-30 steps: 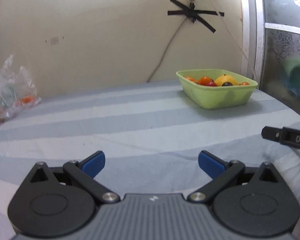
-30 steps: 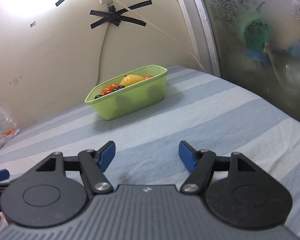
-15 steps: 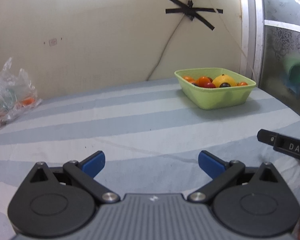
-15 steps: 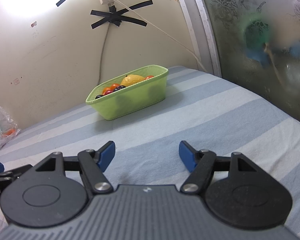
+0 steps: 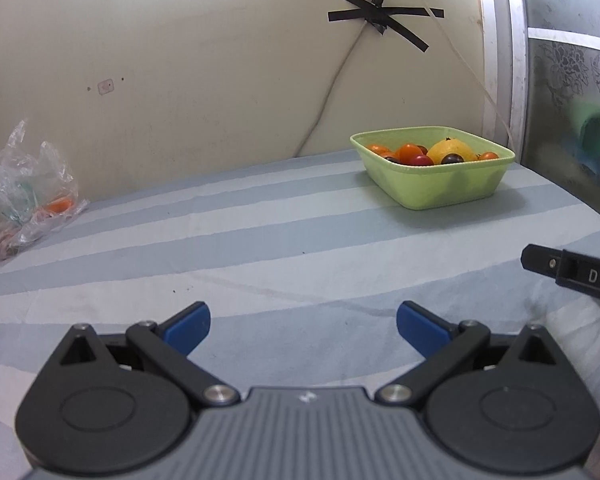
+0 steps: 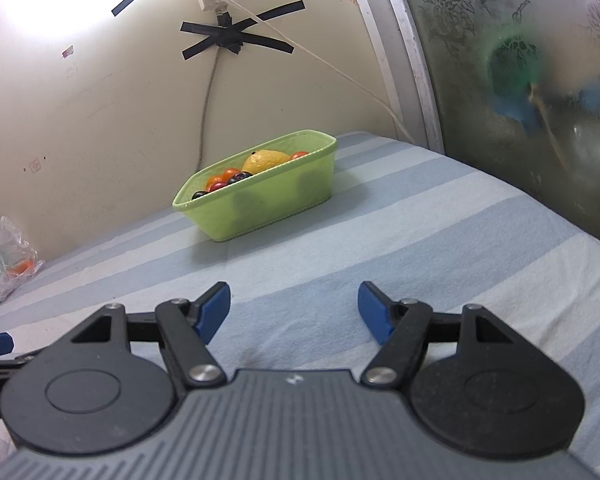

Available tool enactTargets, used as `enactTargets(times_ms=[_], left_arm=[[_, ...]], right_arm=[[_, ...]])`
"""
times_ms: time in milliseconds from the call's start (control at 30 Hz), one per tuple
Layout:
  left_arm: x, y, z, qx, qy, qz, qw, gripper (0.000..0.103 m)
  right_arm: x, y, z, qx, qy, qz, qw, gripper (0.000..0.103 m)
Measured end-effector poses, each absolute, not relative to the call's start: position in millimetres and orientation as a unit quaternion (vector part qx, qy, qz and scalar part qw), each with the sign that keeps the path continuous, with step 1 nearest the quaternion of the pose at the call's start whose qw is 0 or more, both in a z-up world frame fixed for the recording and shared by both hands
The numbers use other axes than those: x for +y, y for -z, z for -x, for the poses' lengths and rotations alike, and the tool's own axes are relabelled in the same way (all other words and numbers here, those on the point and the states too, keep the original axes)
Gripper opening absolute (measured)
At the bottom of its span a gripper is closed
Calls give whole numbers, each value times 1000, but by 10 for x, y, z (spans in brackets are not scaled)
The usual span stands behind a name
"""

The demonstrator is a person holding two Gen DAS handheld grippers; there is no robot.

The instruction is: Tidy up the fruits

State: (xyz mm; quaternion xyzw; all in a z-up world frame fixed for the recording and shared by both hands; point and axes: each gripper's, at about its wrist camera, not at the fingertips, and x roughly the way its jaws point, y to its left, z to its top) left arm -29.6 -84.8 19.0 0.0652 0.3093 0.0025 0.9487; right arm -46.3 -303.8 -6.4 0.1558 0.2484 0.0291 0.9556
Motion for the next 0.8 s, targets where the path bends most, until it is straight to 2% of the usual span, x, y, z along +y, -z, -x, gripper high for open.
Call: enactTargets(times_ms=[800], left_arm=[[-832, -109, 277, 339, 4, -56, 939, 103]], right_arm=[[-3049, 71, 462, 247, -31, -159, 955, 73]])
